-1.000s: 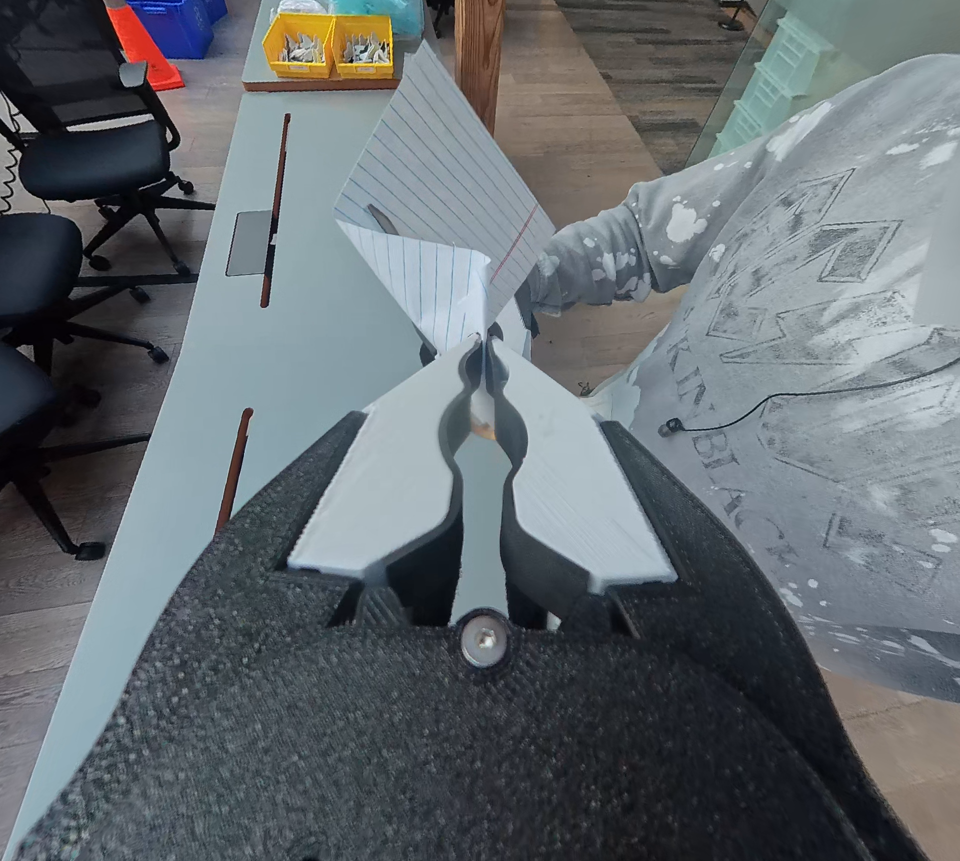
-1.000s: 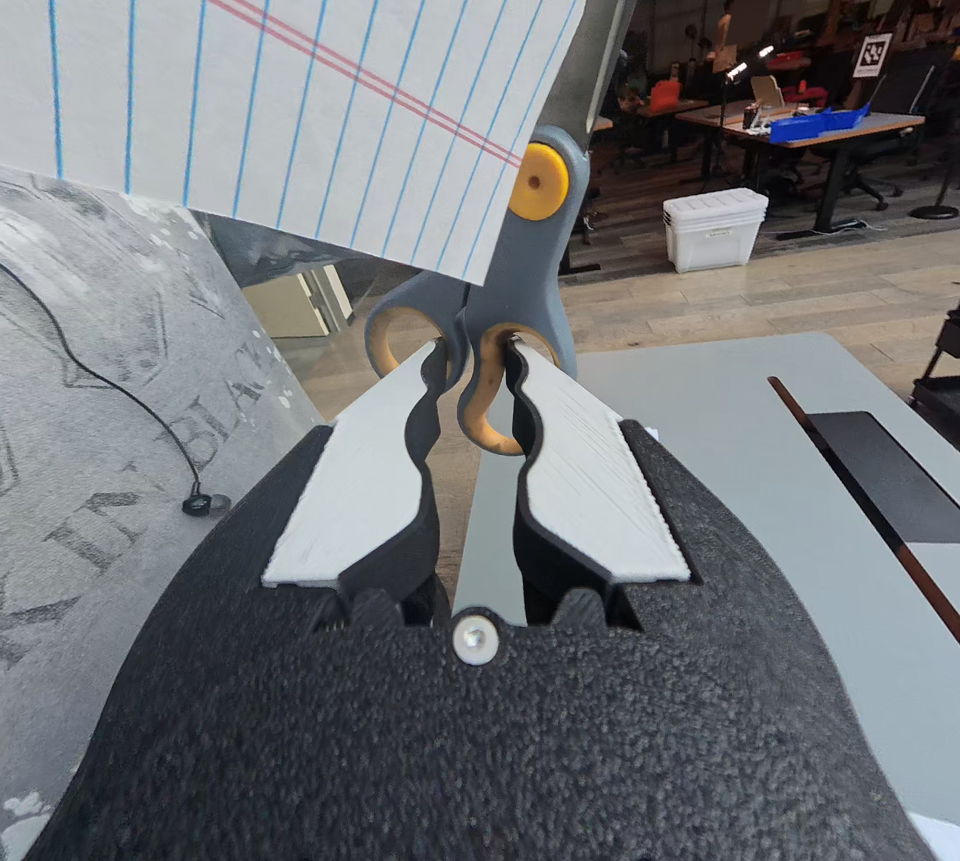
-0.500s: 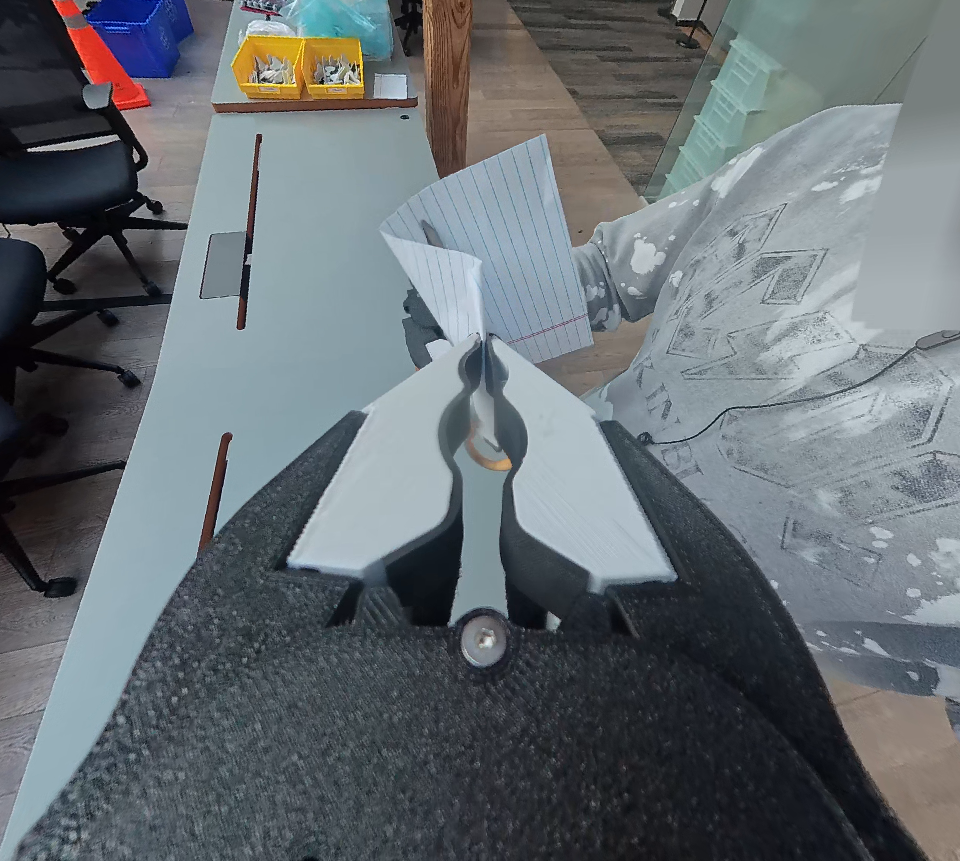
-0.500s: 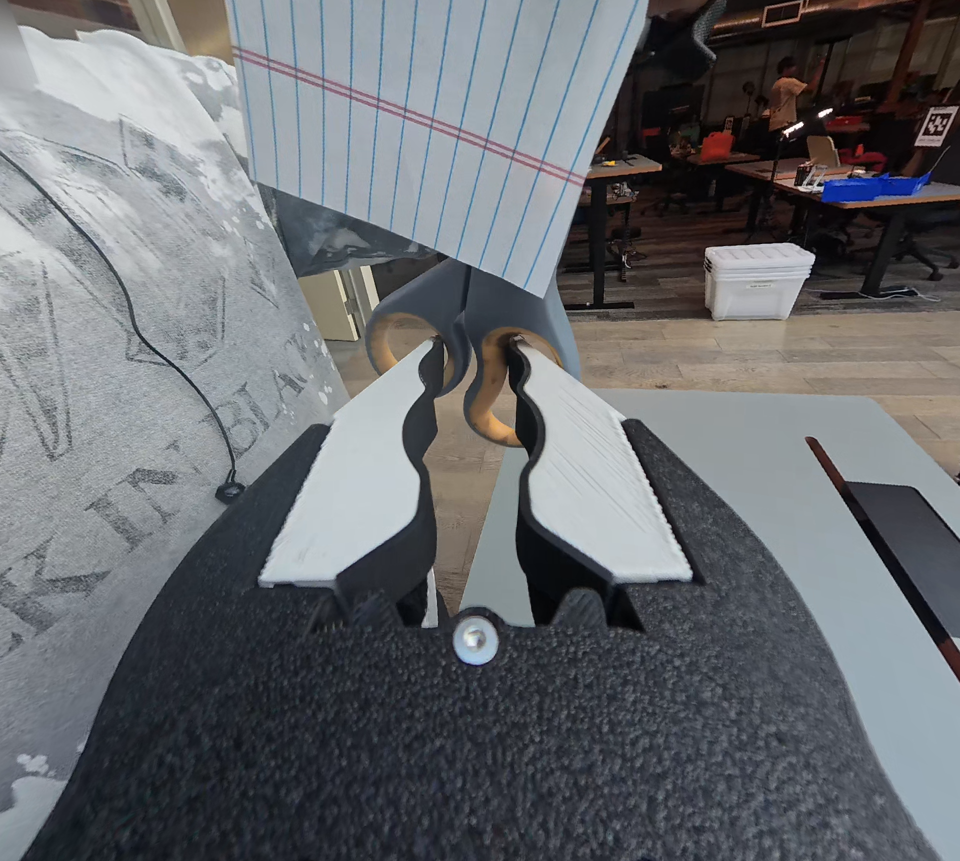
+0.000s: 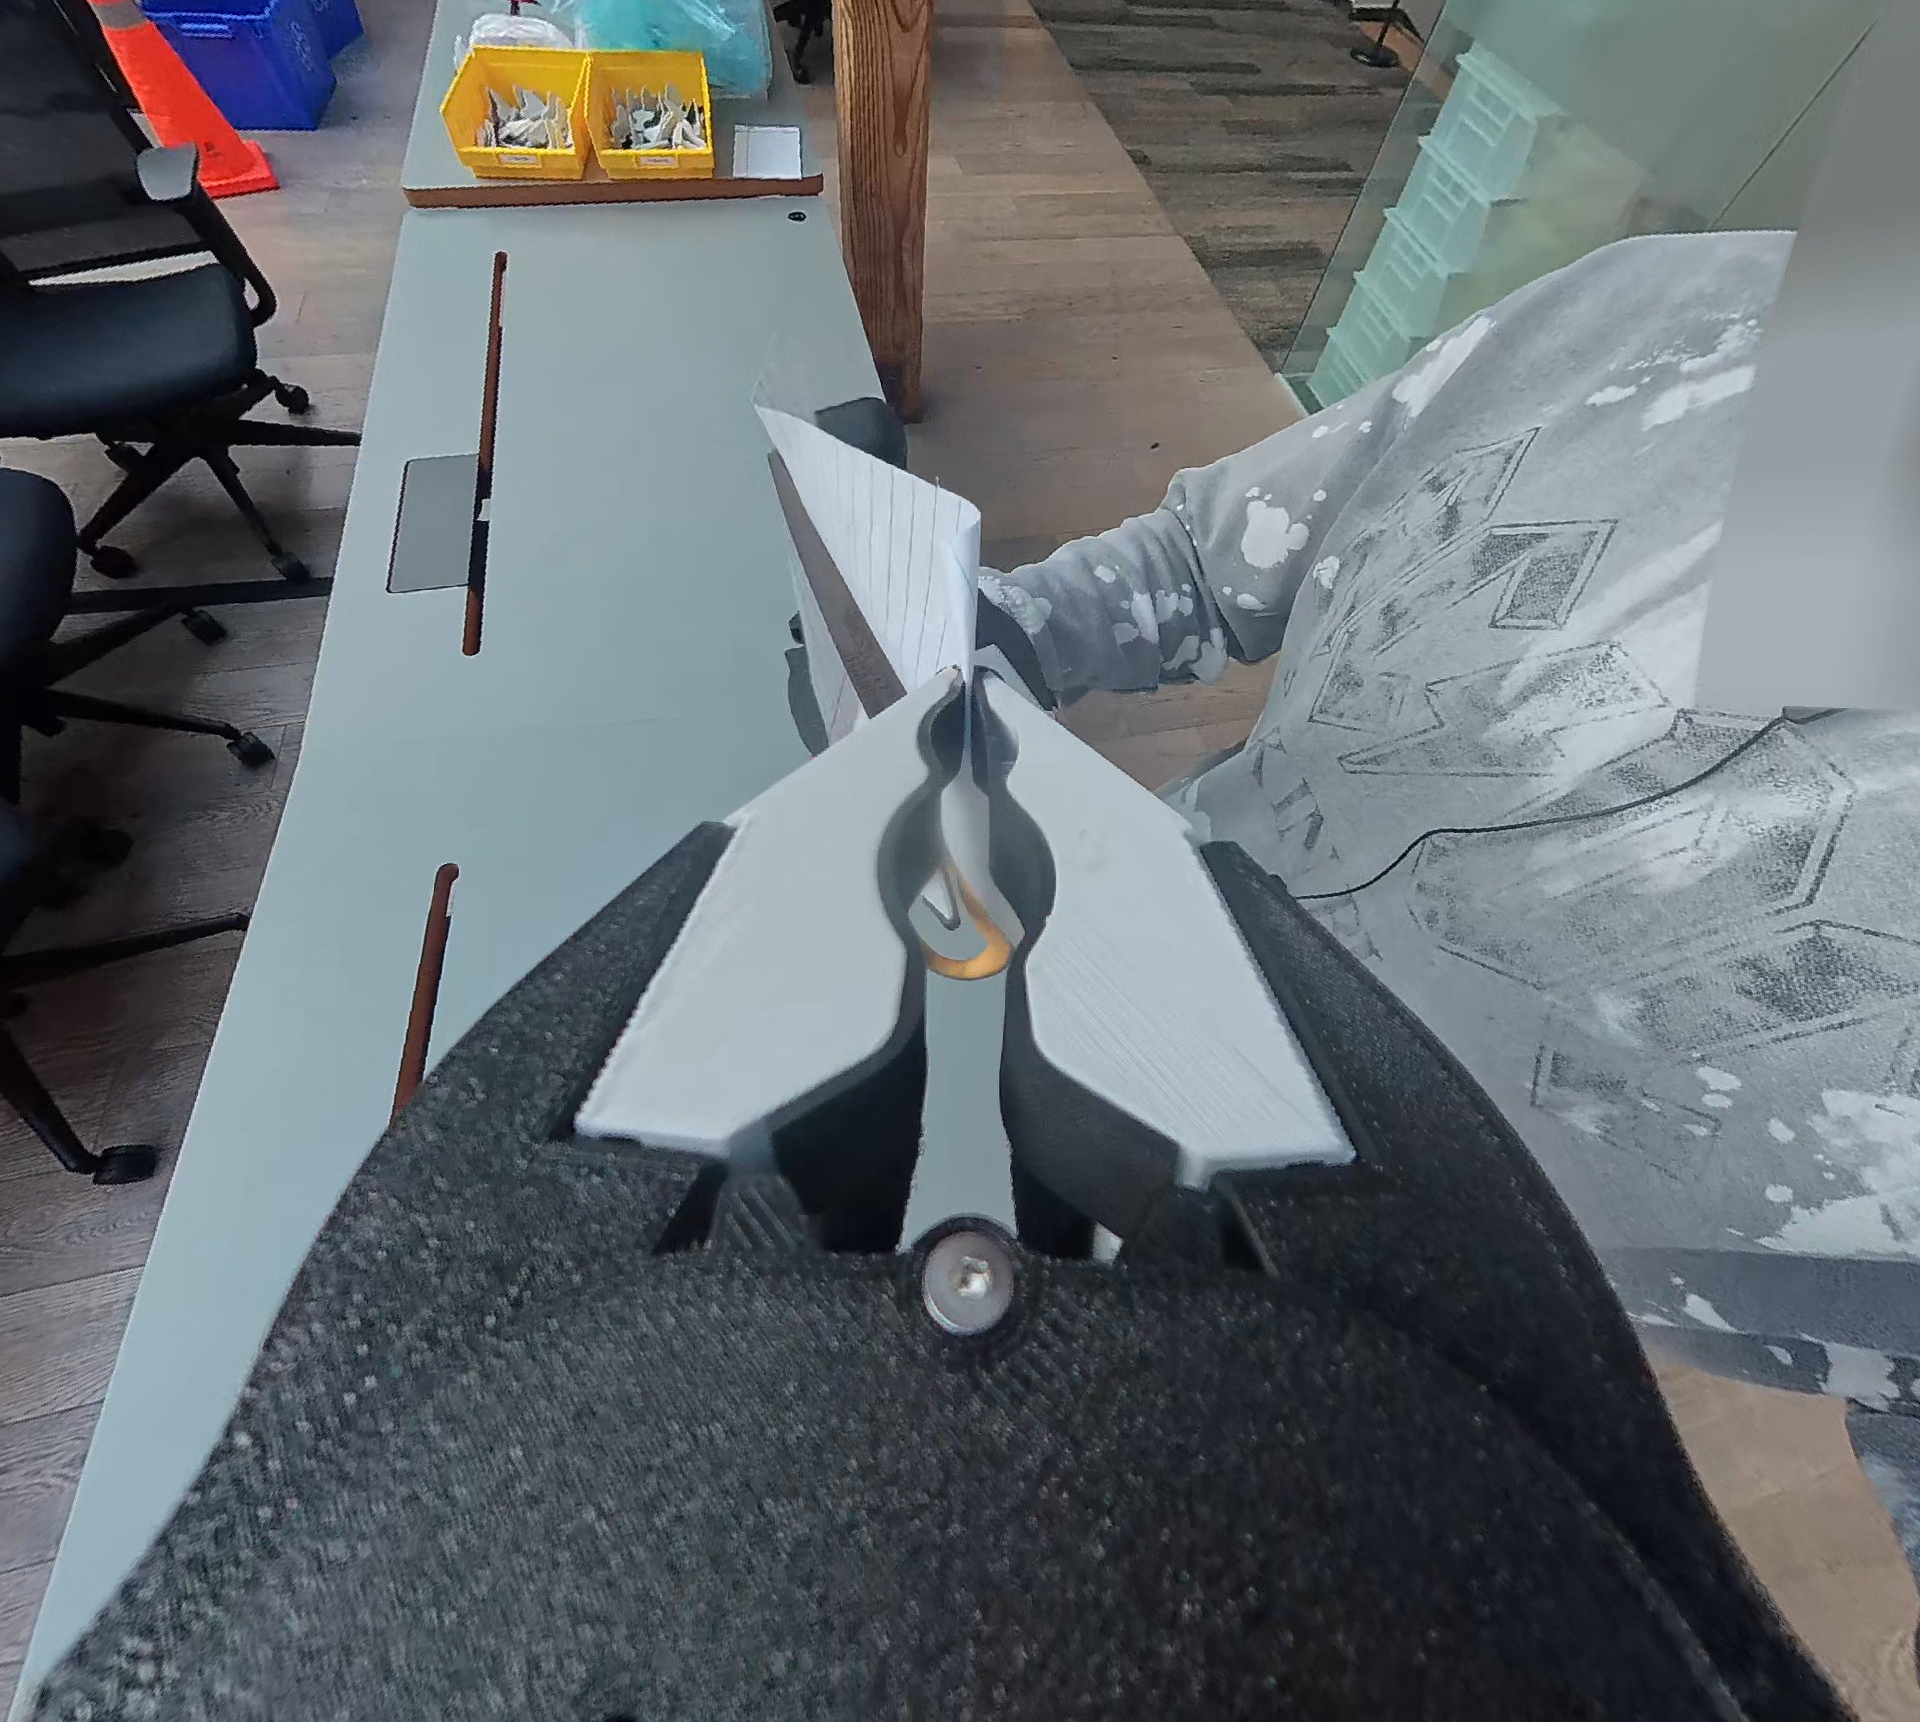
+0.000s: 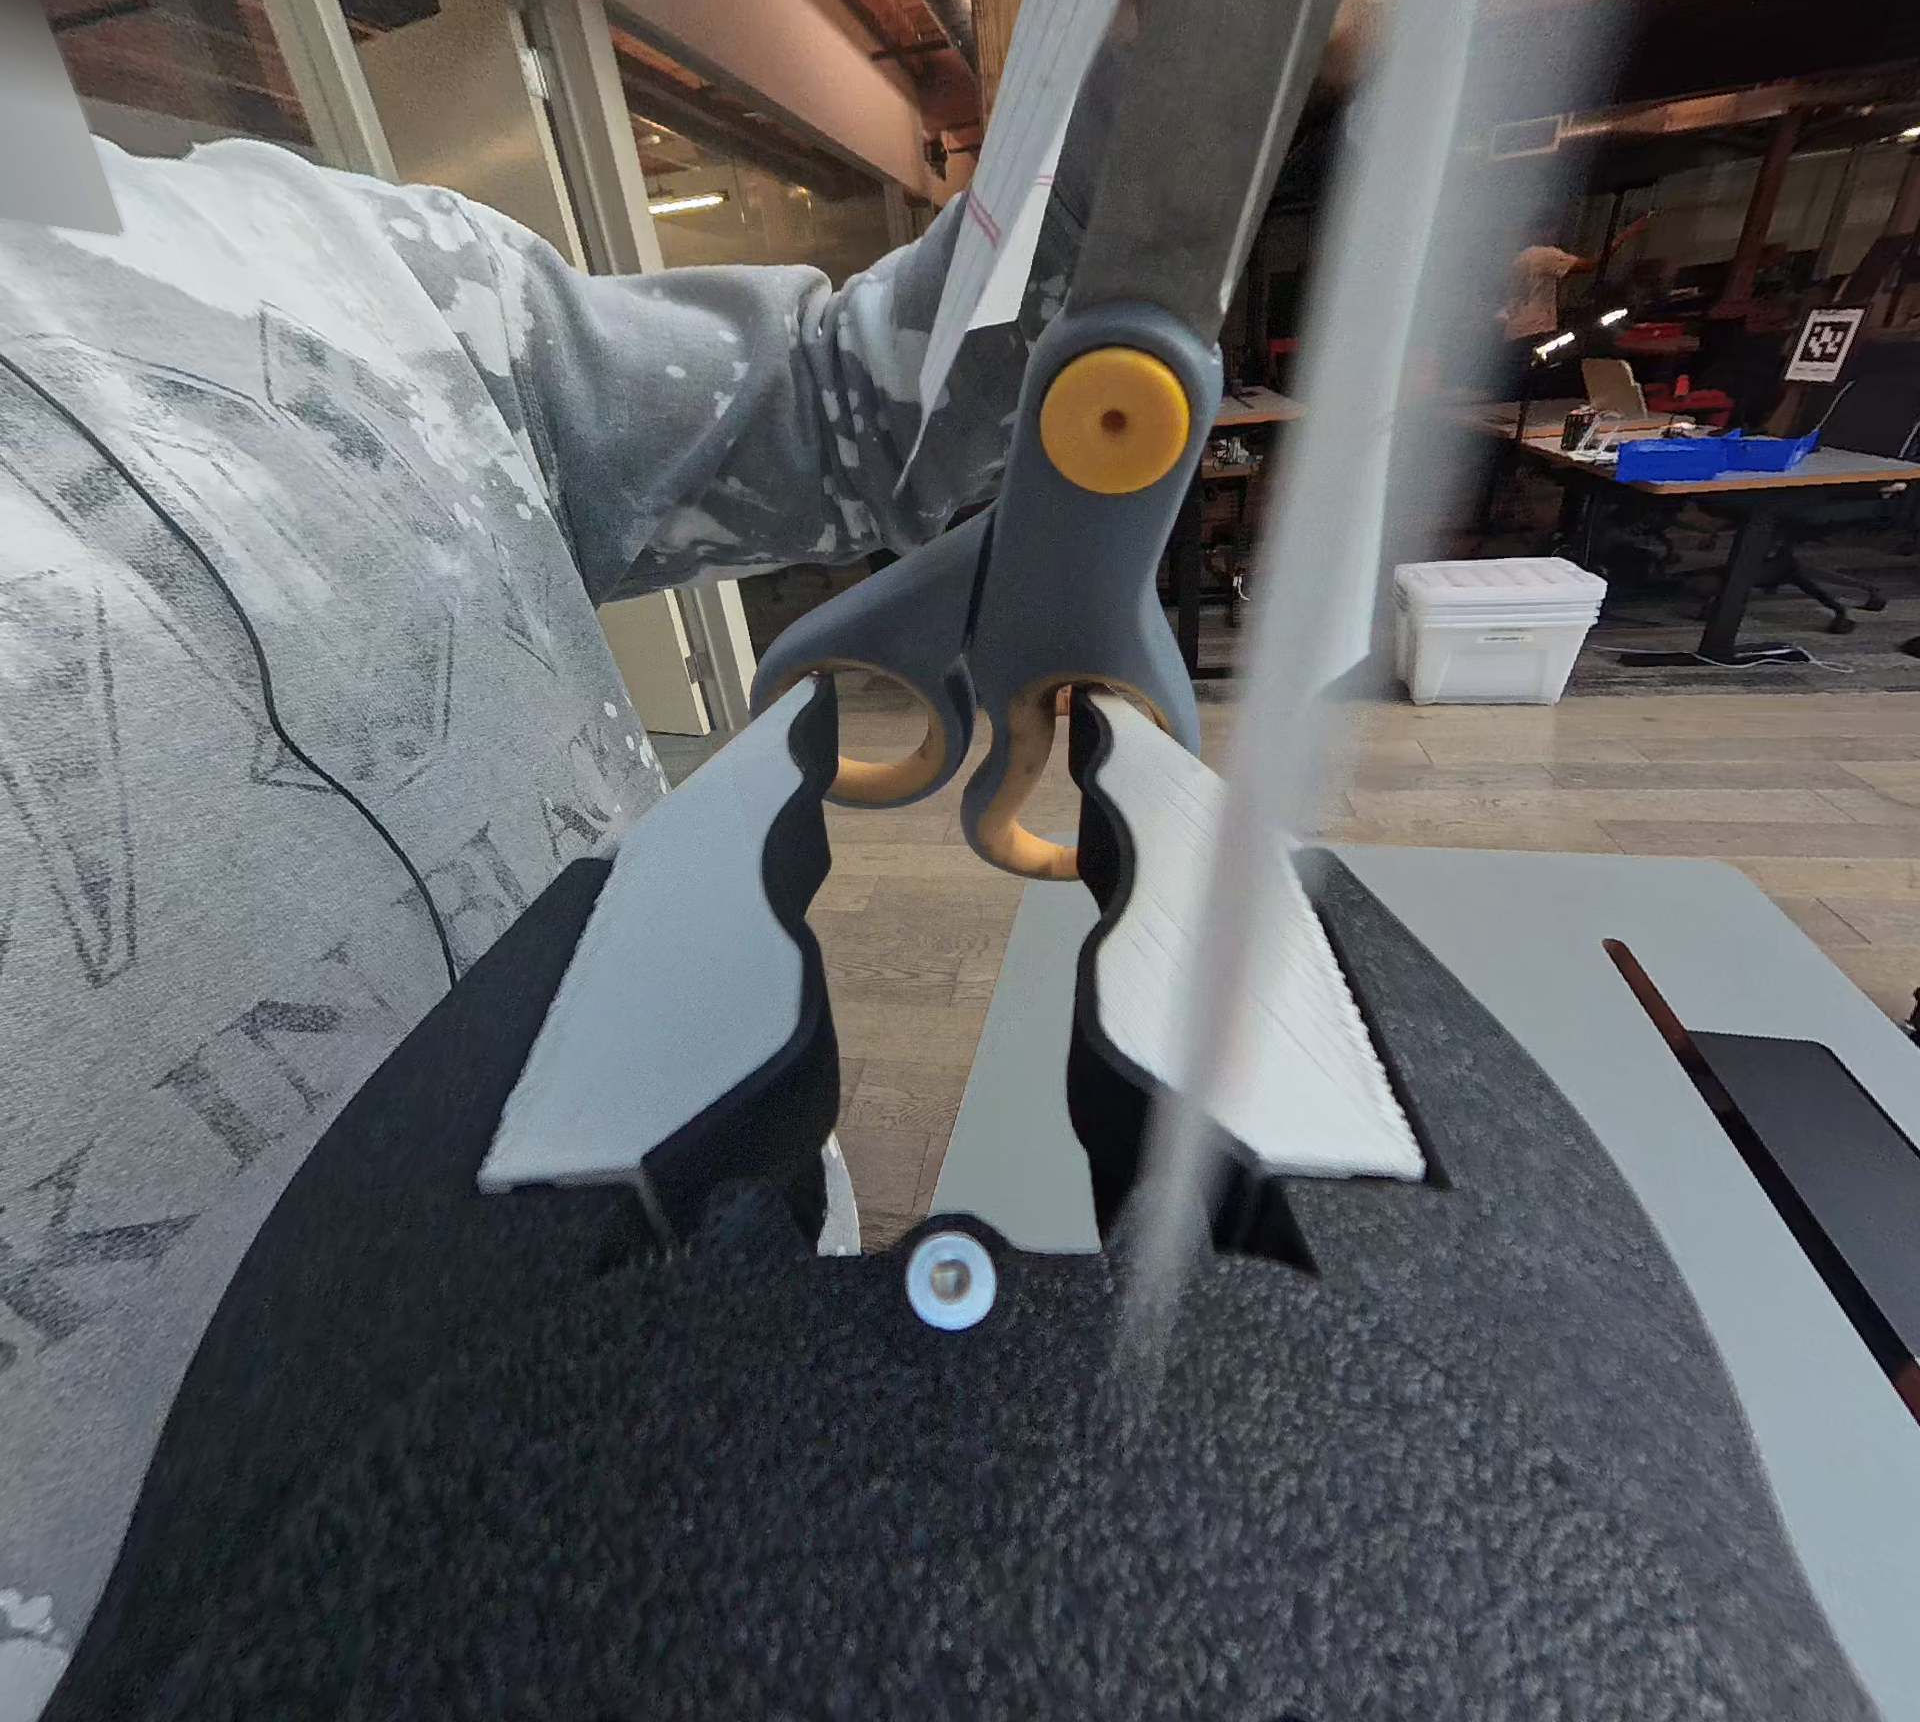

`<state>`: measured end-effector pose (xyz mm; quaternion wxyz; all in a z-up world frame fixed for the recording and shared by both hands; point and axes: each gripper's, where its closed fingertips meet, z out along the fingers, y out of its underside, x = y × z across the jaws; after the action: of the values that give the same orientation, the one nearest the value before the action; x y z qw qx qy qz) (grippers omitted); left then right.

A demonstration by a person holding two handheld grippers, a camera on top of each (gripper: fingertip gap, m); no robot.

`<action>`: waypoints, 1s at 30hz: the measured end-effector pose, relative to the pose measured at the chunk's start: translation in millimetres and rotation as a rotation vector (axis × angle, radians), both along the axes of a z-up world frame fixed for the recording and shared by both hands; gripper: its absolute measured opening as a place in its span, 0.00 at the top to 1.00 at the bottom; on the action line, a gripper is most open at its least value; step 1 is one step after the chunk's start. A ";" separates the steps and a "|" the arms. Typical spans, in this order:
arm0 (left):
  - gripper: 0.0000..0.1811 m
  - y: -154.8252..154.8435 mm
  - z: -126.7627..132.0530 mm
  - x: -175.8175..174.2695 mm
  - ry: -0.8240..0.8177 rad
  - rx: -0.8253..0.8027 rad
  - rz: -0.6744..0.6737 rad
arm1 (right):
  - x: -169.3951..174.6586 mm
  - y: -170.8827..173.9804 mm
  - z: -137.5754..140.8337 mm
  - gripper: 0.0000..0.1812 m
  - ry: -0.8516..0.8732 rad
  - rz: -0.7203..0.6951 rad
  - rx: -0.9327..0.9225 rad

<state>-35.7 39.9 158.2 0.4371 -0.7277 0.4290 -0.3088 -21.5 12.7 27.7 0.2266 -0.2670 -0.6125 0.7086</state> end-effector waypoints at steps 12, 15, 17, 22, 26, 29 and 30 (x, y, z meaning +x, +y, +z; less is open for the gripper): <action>1.00 6.7 3.6 0.8 -0.011 -0.027 0.024 | 2.4 4.7 0.8 0.69 0.000 -0.040 0.019; 1.00 6.1 4.8 2.2 -0.009 -0.035 0.019 | 3.9 6.5 5.0 0.66 0.012 -0.042 0.009; 1.00 5.4 5.9 2.7 -0.004 -0.037 0.016 | 4.4 7.3 5.4 0.66 0.012 -0.048 0.022; 1.00 4.8 12.3 2.1 0.007 -0.036 0.020 | 8.2 7.0 7.6 0.64 0.009 -0.024 0.043; 1.00 6.2 13.1 -0.7 0.019 -0.052 0.036 | 6.4 11.2 10.9 0.58 0.005 -0.045 0.076; 1.00 6.0 9.0 -0.5 0.018 -0.081 0.038 | 3.7 16.9 15.5 0.60 0.011 -0.071 0.093; 1.00 6.0 7.4 -0.6 0.017 -0.088 0.040 | 2.9 18.6 15.1 0.61 0.008 -0.080 0.108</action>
<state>-36.3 45.9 165.6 0.4070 -0.7573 0.4040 -0.3126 -18.6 31.3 42.8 0.2713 -0.2758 -0.6379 0.6659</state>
